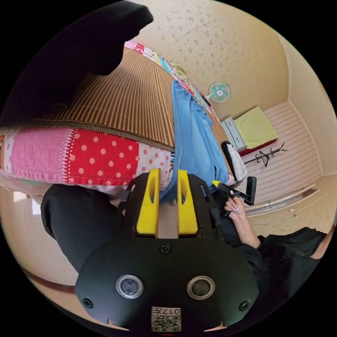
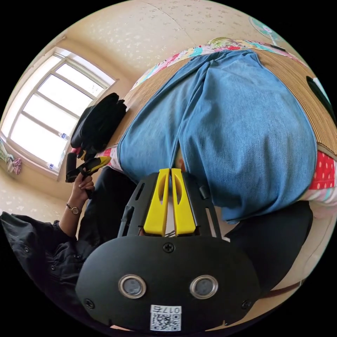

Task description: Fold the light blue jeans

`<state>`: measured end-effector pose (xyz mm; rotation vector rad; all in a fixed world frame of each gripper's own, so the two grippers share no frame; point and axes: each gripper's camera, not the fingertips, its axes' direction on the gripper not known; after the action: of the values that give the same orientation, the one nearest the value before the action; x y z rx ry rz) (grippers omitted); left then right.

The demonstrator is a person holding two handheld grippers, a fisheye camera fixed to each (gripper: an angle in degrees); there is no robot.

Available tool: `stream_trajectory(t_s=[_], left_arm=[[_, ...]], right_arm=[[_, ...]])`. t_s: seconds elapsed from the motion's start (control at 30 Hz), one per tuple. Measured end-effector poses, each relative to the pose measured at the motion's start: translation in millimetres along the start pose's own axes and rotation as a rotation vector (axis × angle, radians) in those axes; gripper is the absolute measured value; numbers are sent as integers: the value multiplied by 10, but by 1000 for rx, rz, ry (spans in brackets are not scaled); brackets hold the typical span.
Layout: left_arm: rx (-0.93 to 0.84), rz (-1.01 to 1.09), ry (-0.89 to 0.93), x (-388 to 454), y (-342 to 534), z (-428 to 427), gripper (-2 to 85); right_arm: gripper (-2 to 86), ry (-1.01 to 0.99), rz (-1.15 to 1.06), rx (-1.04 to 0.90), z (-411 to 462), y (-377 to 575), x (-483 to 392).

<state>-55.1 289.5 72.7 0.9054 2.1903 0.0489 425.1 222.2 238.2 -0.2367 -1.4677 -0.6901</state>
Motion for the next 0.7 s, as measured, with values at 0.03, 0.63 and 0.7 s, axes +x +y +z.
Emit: stream_trajectory(t_s=[0.03, 0.63, 0.7], left_arm=[[-15, 17, 9, 25, -3, 26, 95], [-61, 256, -368, 939, 142, 566, 46], [-101, 272, -337, 938, 112, 561, 15]], right_arm=[[11, -6, -14, 18, -18, 44, -14], [31, -11, -21, 41, -286, 239, -129], [33, -27, -5, 46, -302, 238, -127]])
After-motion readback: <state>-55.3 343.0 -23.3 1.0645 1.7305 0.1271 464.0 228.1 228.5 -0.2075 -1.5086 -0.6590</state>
